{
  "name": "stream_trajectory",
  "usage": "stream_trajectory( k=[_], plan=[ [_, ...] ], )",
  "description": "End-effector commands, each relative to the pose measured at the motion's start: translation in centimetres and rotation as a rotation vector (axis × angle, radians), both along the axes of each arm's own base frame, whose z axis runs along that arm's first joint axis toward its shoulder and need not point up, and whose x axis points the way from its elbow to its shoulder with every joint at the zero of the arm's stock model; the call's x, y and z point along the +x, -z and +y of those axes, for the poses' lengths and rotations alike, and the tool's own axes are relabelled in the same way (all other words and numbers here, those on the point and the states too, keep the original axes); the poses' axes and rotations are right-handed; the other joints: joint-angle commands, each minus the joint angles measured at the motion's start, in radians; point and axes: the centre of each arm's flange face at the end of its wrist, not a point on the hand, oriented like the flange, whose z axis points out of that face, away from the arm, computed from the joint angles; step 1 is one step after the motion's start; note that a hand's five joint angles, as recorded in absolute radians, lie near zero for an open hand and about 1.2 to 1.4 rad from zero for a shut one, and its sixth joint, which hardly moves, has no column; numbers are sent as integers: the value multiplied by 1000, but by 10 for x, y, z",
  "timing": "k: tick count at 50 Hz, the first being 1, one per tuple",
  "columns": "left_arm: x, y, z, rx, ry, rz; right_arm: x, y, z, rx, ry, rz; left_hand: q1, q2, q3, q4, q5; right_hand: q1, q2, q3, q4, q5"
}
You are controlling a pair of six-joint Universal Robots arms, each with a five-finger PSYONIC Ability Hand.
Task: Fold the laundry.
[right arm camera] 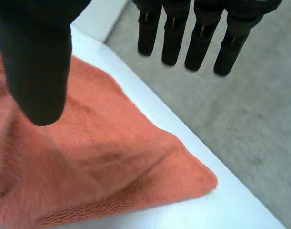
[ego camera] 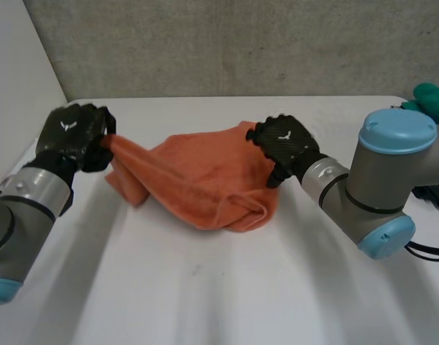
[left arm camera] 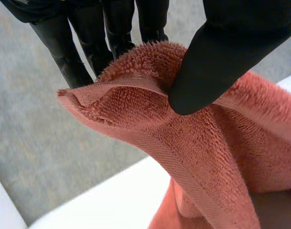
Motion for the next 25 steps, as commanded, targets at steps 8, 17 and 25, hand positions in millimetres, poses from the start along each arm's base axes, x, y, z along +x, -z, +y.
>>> stream_trajectory(
  k=[8,17,25],
  plan=[
    [-23,-92,33,-96,100,45,-47,-5,48,458,315,-232,251,200,205,193,240,-240,-234,-243,-246,-226],
    [-42,-125,55,-139,174,56,-47,31,71,678,369,-368,251,200,205,193,240,-240,-234,-243,-246,-226],
    [-54,-152,75,-185,225,75,-15,57,67,652,350,-350,251,200,205,193,240,-240,-234,-243,-246,-226]
  ],
)
